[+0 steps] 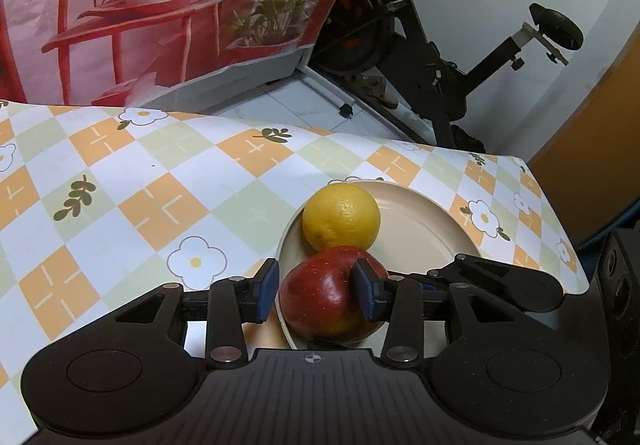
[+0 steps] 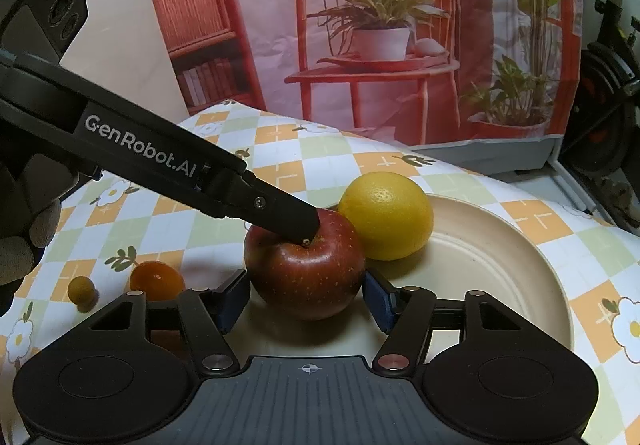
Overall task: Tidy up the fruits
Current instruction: 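Carry the red apple with the left gripper over the plate beside the lemon, then lower the apple onto the plate and open the left gripper, then withdraw the left tool from the plate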
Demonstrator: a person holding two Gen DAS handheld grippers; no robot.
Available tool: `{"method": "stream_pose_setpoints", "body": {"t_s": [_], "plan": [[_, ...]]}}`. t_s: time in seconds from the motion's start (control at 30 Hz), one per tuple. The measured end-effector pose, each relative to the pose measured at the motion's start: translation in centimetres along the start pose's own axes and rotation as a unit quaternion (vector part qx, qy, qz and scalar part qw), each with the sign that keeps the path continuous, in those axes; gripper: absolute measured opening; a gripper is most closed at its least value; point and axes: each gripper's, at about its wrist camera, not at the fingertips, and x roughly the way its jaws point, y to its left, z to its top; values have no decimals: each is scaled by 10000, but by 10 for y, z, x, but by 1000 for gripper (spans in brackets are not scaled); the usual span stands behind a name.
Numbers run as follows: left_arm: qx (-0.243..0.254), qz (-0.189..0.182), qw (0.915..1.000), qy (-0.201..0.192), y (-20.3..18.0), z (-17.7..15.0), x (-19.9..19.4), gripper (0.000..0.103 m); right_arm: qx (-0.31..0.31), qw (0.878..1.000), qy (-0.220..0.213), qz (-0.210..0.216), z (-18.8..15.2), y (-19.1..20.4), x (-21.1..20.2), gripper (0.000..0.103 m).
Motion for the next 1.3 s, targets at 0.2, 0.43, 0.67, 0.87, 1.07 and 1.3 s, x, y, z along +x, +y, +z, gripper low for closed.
{"method": "stream_pose_setpoints", "body": {"t_s": [0.2,0.43,0.67,0.87,1.07,1.3], "plan": [[99,124,9999,-39,-5,0,-1,45,73,9999,110,-88,-9,-5,-12,59],[215,367,9990,-112,-13,-3,-4,46,540,9980,-129,-293,-37,-17,-57,58],[272,646,9974,-186,-22,-7,-11,45,1118,9912,-450,-552,-73,-17,-101,58],[354,659,9959,-518,-31,-20,-42,45,1216,9875,-700,-719,-98,-8,-129,57],[407,811,9910,-985,-34,-47,-88,45,1171,9846,-890,-940,-122,5,-139,57],[-171,1137,9844,-1333,-10,-93,-135,45,952,9846,-893,-1162,-135,24,-143,57]]}}
